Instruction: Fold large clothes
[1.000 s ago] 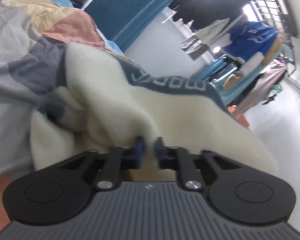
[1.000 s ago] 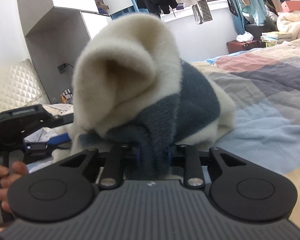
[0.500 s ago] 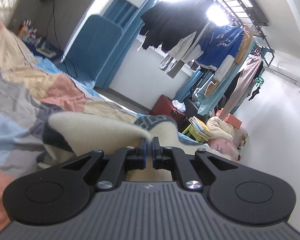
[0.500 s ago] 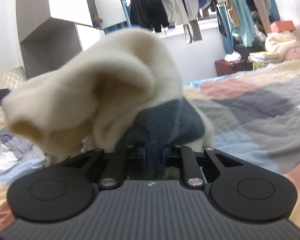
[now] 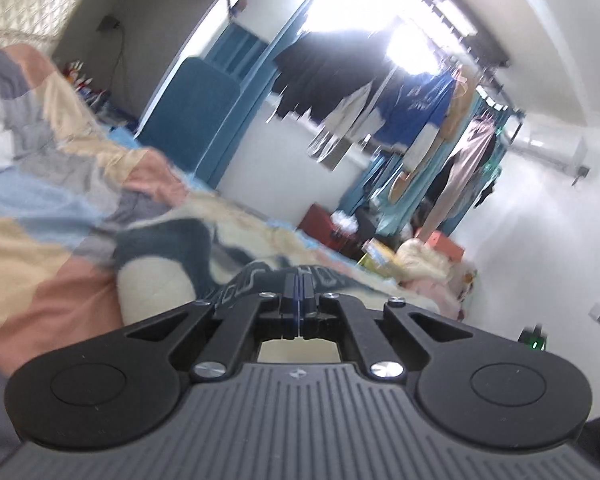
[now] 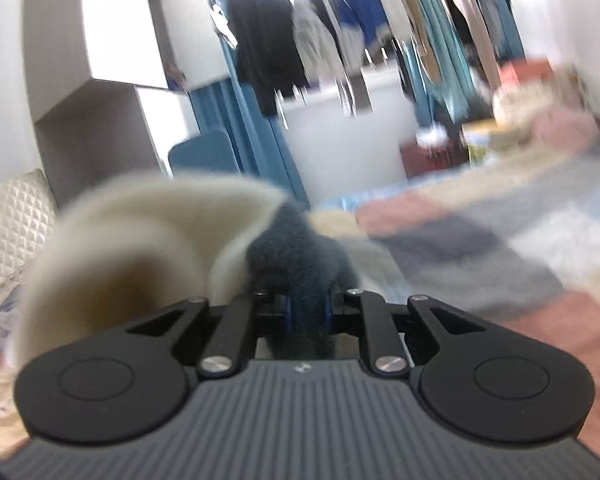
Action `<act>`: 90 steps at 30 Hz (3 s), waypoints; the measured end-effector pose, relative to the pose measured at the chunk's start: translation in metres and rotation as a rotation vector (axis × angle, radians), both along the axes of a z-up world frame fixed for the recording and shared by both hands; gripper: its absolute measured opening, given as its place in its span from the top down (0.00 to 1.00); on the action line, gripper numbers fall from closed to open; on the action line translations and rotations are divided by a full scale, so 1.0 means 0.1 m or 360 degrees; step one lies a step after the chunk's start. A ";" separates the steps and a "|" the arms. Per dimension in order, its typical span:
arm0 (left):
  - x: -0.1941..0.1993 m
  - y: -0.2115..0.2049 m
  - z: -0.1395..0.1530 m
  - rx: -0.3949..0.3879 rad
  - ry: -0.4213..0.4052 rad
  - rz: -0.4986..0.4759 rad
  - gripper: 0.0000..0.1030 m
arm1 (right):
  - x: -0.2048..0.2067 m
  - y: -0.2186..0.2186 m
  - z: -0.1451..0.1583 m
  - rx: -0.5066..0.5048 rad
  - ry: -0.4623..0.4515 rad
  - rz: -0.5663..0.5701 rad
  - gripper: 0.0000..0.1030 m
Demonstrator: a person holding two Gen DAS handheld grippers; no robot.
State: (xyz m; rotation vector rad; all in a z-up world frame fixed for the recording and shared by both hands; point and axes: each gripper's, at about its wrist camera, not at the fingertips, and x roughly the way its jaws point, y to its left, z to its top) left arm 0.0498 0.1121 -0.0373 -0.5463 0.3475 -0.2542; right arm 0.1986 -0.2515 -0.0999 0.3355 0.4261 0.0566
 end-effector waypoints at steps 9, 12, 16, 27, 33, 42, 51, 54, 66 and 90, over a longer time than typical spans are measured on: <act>0.21 0.04 -0.80 0.0165 0.0372 0.0017 0.99 | 0.29 -0.06 -0.59 -0.0078 0.0500 -0.0122 0.82; 0.30 0.09 -0.90 0.0095 0.0451 -0.0021 0.99 | 0.28 -0.19 -0.71 0.0088 0.0634 -0.0181 0.80; 0.39 0.17 -0.98 0.0015 0.0470 -0.0006 0.84 | 0.11 -0.24 -0.65 0.0151 0.0668 -0.0197 0.72; 0.66 0.22 -0.92 0.0028 0.0470 0.0118 0.44 | -0.64 0.25 0.00 -0.0166 0.0228 0.0191 0.37; 0.72 0.51 -0.98 -0.0105 0.0498 0.0209 0.43 | -0.53 1.09 -0.03 -0.0312 0.0198 0.0787 0.38; 0.76 0.94 -1.13 -0.0254 0.0518 0.0434 0.43 | 0.13 2.11 -0.55 -0.0444 0.0432 0.1312 0.40; 0.75 1.11 -1.28 -0.0375 0.0519 0.0473 0.43 | 0.39 2.41 -0.86 -0.0798 0.0534 0.1221 0.69; 0.74 1.06 -1.29 -0.0383 0.0496 0.0437 0.43 | 0.56 2.30 -0.74 -0.0597 0.0621 0.1181 0.82; 0.79 0.08 -1.12 -0.0398 0.0333 -0.0243 0.43 | 0.57 1.34 0.08 0.0233 0.0413 0.1139 0.85; 1.28 -1.21 -1.69 -0.0129 0.0575 -0.0328 0.83 | 0.93 0.86 -0.52 0.0934 0.0544 0.1104 0.85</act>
